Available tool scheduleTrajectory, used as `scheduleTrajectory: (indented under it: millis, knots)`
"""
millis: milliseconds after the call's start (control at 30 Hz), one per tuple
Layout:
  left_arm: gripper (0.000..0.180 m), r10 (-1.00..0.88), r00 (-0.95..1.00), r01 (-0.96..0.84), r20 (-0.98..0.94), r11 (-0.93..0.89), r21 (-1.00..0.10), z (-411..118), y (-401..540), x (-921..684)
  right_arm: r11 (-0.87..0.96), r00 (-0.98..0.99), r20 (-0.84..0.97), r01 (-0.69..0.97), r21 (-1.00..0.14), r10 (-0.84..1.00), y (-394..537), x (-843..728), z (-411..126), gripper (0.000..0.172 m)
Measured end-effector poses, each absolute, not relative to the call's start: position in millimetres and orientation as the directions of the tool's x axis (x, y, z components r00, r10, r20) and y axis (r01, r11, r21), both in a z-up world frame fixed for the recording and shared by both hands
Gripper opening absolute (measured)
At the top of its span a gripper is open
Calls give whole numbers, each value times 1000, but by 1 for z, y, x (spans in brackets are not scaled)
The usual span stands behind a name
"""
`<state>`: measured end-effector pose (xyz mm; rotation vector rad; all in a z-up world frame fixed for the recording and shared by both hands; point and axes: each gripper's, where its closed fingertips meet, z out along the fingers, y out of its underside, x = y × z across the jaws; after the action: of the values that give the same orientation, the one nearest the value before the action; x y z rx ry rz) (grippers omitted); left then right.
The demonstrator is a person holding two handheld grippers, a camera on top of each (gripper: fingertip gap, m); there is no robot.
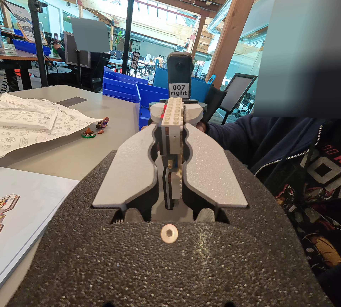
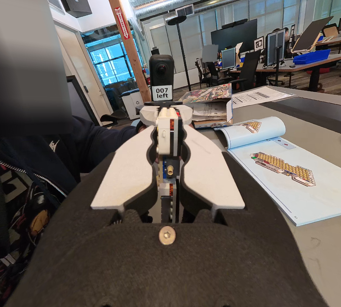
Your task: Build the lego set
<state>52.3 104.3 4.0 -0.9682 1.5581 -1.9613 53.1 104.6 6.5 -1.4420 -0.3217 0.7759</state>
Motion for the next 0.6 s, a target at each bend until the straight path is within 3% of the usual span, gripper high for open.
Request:
scheduleTrajectory:
  millis: [300, 600]
  knots:
    - [33, -698, -648, -100, 305, -319, -942, 0, 106, 56, -46, 735, -280, -321, -946, 617, 106, 64, 10, 23]
    - [24, -680, -649, -90, 341, -376, -922, 2, 105, 57, -38, 746, -255, -295, -955, 615, 107, 58, 9, 23]
